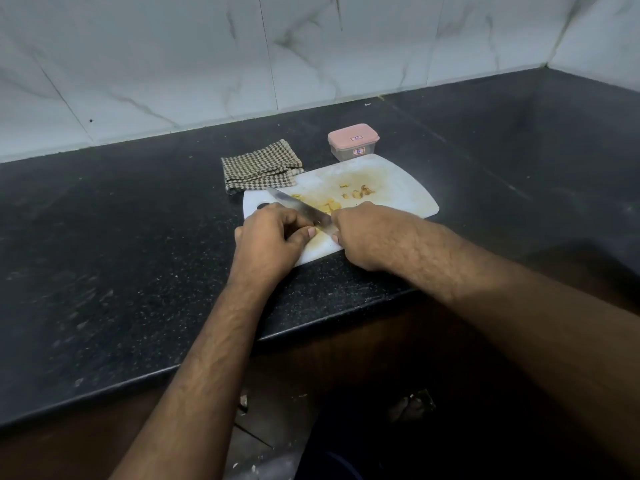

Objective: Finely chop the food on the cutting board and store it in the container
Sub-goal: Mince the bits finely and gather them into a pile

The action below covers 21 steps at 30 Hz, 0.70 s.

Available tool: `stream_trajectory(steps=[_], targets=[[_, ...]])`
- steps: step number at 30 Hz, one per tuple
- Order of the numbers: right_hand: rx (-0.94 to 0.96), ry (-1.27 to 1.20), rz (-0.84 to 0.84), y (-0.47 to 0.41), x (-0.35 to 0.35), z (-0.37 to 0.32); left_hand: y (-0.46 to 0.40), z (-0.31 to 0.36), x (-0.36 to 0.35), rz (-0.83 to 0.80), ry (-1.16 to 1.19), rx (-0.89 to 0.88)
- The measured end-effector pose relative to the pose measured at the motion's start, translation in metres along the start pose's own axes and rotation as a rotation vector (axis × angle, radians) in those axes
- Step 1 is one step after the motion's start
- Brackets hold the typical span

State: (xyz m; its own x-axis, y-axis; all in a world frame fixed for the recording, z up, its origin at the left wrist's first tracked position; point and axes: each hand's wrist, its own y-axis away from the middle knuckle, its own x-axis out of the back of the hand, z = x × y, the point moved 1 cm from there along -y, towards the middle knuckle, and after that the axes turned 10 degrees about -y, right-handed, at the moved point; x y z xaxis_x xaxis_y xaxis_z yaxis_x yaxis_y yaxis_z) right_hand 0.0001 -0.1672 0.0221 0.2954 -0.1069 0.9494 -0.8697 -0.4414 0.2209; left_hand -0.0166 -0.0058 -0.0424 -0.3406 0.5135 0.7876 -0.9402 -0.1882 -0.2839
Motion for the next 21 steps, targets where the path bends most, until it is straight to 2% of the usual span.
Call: stream_trajectory(steps=[5, 21], targets=[[-0.001, -0.042, -0.056, 0.000, 0.006, 0.003, 0.004, 0.002, 0.002, 0.000, -0.013, -0.004], [-0.022, -0.211, 0.013, 0.015, -0.003, 0.012, 0.006, 0.006, 0.005, 0.036, 0.025, 0.070]])
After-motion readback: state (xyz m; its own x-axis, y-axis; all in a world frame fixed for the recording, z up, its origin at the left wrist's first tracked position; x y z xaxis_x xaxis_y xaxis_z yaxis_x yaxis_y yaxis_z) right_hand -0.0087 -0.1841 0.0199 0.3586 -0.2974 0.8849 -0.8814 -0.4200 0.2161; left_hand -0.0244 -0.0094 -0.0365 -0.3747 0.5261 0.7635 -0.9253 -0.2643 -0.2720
